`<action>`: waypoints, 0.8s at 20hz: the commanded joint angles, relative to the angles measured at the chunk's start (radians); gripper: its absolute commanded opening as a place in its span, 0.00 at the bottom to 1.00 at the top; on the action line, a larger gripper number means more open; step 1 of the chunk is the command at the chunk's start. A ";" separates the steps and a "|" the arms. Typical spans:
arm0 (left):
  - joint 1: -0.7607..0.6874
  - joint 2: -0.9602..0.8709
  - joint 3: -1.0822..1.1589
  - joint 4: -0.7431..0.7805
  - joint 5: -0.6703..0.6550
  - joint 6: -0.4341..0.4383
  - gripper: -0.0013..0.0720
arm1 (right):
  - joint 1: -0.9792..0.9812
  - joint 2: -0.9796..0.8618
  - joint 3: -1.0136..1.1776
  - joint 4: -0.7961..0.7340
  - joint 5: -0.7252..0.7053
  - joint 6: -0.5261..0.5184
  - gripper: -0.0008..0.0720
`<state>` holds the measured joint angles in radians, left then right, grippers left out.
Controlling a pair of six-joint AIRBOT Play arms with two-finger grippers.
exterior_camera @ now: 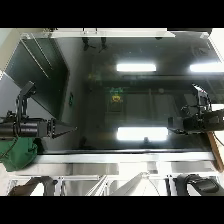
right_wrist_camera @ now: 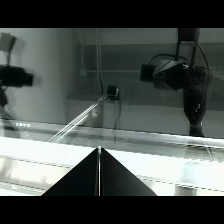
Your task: Fold the shirts.
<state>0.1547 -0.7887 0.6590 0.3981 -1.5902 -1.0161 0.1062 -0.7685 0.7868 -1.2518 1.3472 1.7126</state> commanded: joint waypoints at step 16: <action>0.480 -0.255 0.348 1.297 0.108 -0.488 0.98 | 0.001 -0.009 0.000 0.000 -0.001 0.000 0.03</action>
<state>0.6064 -0.9356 1.0344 1.5135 -1.5398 -1.4792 0.1066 -0.7746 0.7868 -1.2522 1.3464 1.7126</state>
